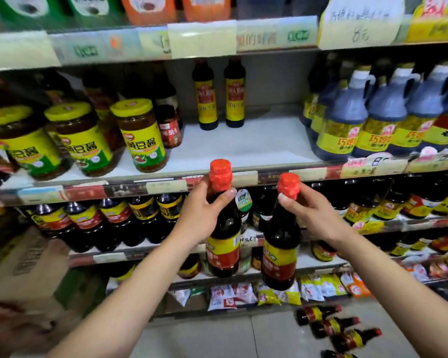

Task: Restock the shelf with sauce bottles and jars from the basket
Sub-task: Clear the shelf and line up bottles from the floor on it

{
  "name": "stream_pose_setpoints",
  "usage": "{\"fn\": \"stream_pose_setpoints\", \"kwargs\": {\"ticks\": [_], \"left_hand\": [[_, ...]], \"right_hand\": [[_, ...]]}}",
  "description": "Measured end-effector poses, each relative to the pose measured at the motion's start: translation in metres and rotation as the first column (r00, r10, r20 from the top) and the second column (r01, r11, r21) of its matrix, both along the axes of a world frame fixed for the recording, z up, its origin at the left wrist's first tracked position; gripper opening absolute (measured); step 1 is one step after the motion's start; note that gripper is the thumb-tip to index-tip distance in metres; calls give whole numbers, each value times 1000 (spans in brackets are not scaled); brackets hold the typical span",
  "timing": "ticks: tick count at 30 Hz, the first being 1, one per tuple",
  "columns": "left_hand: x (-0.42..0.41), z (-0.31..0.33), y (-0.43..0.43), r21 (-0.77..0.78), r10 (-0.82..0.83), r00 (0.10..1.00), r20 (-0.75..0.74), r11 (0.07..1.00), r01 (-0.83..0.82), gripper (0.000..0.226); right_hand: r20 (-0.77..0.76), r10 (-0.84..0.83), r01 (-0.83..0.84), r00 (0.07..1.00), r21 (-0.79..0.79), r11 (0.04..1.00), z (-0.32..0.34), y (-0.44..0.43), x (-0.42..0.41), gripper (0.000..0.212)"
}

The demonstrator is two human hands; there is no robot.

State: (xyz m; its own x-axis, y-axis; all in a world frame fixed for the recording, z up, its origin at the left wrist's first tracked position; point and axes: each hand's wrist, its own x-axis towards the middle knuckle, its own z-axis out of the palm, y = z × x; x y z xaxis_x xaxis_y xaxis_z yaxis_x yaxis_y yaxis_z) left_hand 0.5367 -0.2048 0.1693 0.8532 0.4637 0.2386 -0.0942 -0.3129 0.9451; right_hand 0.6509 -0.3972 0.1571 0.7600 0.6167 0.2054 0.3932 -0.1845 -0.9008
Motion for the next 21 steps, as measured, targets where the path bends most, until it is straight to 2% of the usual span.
{"fn": "stream_pose_setpoints", "kwargs": {"ticks": [3, 5, 9, 14, 18, 21], "left_hand": [[6, 28, 11, -96, -2, 998, 63, 995, 8, 10], [15, 47, 18, -105, -35, 995, 91, 994, 45, 10], [37, 78, 30, -99, -98, 987, 126, 989, 111, 9], [71, 98, 42, -119, -91, 984, 153, 987, 109, 11], [101, 107, 53, -158, -93, 980, 175, 980, 121, 11], [123, 112, 58, -177, -108, 975, 194, 974, 143, 11]], "right_hand": [[10, 38, -38, 999, 71, 997, 27, 15, 5, 9], [1, 60, -59, 998, 149, 987, 44, 26, 11, 11], [59, 52, -64, 997, 210, 976, 72, 48, 29, 19], [67, 88, -104, 994, 294, 950, 95, 71, 58, 13], [54, 74, -89, 996, 347, 934, 110, 86, 86, 16], [-4, 123, -112, 992, 379, 918, 116, 92, 108, 16]]}}
